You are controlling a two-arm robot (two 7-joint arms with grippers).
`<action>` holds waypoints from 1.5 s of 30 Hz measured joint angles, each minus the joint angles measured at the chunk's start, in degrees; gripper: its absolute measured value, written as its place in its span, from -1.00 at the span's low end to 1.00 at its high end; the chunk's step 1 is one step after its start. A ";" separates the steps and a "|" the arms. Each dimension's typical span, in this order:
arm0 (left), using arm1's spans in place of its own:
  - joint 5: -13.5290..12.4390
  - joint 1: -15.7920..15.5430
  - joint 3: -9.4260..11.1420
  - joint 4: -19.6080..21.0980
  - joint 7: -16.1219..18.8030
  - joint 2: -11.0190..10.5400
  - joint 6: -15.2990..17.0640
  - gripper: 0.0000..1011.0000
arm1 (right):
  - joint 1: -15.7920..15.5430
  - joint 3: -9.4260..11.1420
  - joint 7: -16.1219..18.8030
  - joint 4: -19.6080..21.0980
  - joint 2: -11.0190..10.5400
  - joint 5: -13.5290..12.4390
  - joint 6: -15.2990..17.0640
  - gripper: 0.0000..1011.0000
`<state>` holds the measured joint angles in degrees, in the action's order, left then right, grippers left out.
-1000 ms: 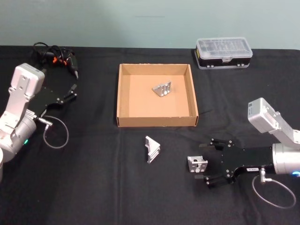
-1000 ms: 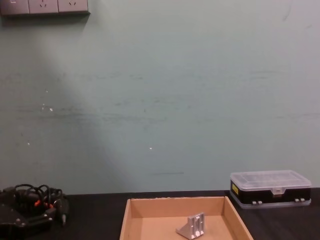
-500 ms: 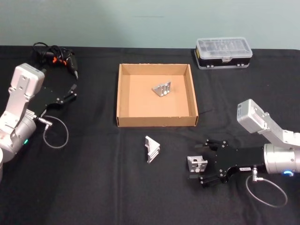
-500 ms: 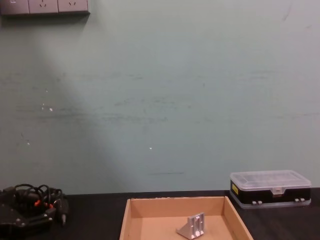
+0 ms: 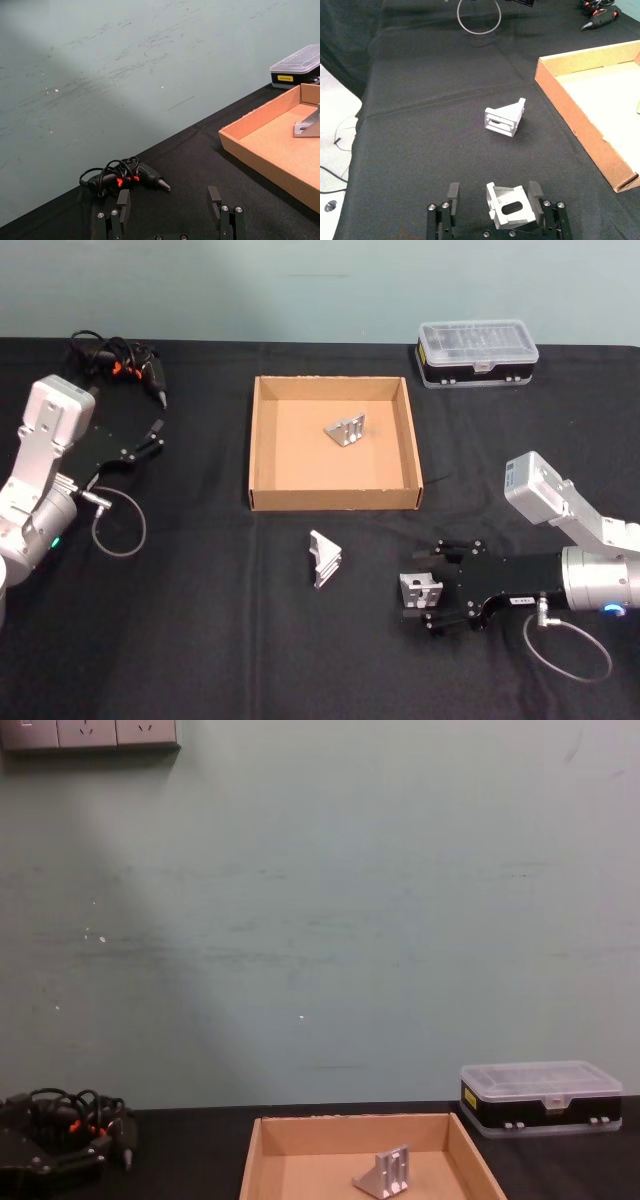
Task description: Use one hand to pick up the angle iron from the table and place it into the box.
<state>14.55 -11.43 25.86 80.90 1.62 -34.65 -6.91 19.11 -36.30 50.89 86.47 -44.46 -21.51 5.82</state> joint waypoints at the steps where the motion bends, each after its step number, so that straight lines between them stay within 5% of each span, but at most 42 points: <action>1: 0.00 0.00 0.00 0.00 0.00 0.00 0.00 0.98 | -0.01 0.01 0.00 0.01 0.00 0.00 0.00 0.75; 28: 0.00 0.00 0.00 0.00 0.00 0.00 0.00 0.98 | -0.11 0.15 0.01 0.09 -0.01 0.00 0.00 -0.87; 45: 0.00 0.00 0.00 0.00 0.00 0.00 0.00 0.98 | -0.11 0.15 0.01 0.09 -0.01 0.00 0.00 -0.89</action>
<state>14.54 -11.43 25.86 80.90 1.62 -34.65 -6.91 19.00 -36.15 50.90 86.55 -44.47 -21.51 5.82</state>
